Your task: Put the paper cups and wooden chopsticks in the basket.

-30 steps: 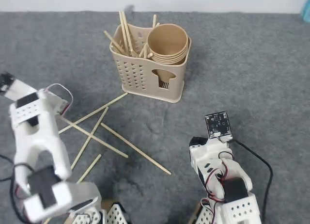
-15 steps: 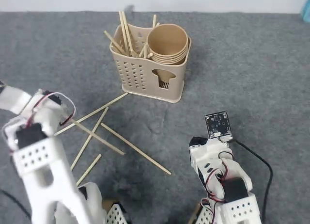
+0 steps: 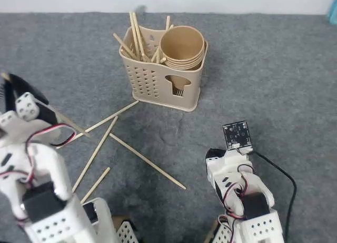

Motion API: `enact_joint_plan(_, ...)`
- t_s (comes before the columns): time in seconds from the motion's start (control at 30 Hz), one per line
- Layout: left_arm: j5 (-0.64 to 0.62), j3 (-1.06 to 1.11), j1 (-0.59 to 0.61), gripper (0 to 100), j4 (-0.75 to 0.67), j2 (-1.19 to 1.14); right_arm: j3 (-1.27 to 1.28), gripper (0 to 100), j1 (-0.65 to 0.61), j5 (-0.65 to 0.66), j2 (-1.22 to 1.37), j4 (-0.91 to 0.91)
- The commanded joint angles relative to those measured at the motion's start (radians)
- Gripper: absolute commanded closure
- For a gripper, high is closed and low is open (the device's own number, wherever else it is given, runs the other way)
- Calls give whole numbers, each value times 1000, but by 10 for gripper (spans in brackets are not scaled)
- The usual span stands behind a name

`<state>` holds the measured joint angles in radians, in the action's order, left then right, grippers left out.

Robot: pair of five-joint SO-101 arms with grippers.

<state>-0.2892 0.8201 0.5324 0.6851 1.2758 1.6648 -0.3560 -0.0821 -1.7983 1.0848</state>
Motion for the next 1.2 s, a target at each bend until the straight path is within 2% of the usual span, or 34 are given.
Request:
enact_joint_plan(0.0, 77, -4, -61, 989, -138, 18, 20, 991, 7, 9, -5, 2)
enact_joint_plan(0.33, 114, -5, -413, 989, -611, 14, 20, 991, 10, 9, -5, 2)
enact_joint_plan(0.5, 114, -88, -566, 989, -631, -140, 20, 991, 10, 9, -5, 2)
enact_joint_plan(0.73, 110, -414, -571, 989, -637, -540, 20, 991, 8, 14, -5, 2)
enact_joint_plan(0.87, 110, -530, -577, 989, -637, -718, 20, 991, 7, 15, -5, 2)
enact_joint_plan(1.07, 112, -501, -575, 989, -638, -867, 20, 991, 7, 17, -5, 2)
enact_joint_plan(1.17, 114, -444, -571, 989, -715, -918, 20, 991, 7, 17, -5, 2)
